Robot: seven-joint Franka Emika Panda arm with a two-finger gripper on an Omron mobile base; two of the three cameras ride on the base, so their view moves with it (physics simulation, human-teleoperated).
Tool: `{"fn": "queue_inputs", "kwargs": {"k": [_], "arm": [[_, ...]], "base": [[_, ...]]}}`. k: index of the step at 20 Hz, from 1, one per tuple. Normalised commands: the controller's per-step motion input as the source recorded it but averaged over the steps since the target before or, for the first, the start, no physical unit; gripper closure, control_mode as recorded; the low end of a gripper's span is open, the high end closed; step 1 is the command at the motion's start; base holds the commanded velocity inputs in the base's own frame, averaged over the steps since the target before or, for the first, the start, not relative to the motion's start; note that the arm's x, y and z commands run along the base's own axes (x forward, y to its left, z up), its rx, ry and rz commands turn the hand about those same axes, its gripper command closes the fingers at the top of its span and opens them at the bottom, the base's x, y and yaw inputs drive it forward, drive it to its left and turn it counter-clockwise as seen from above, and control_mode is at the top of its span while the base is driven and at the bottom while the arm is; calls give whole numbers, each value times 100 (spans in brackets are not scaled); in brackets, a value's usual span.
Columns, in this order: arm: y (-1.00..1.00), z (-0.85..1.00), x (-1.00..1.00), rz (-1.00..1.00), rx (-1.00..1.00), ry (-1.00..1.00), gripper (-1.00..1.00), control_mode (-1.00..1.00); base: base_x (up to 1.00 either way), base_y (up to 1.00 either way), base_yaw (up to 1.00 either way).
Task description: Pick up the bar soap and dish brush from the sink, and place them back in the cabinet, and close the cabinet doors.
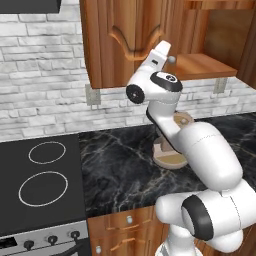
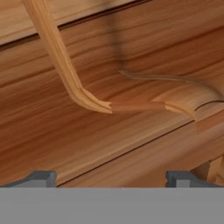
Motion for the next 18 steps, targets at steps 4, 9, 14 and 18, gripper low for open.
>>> {"fn": "queue_inputs", "kwargs": {"k": [4, 9, 14, 18], "arm": [[-7, 0, 3, 2, 0, 0, -100, -100], [0, 0, -25, 1, 0, 0, -100, -100], [0, 0, -49, 6, 0, 0, -100, -100], [-8, 4, -39, 7, 0, 0, -100, -100]], "base": [[0, 0, 0], [0, 0, 0], [0, 0, 0], [0, 0, 0]]}}
